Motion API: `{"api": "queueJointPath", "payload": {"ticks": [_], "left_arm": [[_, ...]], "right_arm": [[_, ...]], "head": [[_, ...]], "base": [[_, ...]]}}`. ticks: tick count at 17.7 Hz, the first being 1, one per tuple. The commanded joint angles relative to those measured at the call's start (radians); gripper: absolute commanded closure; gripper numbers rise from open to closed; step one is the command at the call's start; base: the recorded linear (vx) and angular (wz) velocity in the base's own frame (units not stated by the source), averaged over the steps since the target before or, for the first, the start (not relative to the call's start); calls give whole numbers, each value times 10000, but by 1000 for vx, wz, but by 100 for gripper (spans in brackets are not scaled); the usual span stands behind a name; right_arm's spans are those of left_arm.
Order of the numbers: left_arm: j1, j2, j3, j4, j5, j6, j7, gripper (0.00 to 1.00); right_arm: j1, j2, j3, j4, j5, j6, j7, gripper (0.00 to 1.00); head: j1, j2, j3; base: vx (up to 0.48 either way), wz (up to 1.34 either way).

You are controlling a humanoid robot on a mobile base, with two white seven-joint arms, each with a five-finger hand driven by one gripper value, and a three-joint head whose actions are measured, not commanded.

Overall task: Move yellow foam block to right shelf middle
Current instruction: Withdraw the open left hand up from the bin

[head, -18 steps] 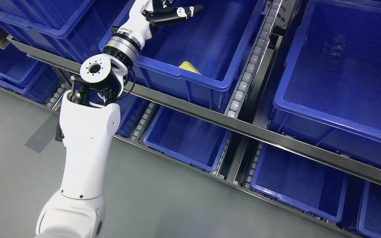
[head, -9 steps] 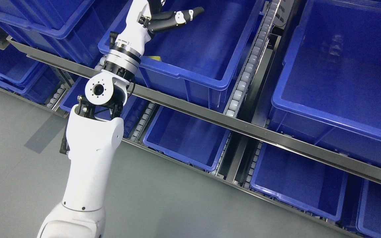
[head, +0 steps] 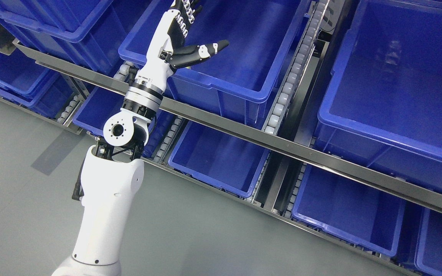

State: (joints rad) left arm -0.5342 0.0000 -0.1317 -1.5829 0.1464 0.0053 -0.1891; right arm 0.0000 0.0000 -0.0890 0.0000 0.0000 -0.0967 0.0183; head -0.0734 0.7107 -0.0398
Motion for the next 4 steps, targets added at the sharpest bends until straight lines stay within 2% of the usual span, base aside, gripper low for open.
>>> {"api": "queueJointPath", "payload": {"ticks": [1, 4], "left_arm": [[234, 175, 44, -32, -6, 8, 4, 0], [234, 175, 44, -94, -6, 24, -12, 0]], "right_arm": [[-15, -175, 0, -175, 0, 1, 1, 0], [-31, -175, 0, -175, 0, 1, 1, 0]], "head": [[0, 0, 0], [0, 0, 0]], "base": [[0, 0], [0, 0]]}}
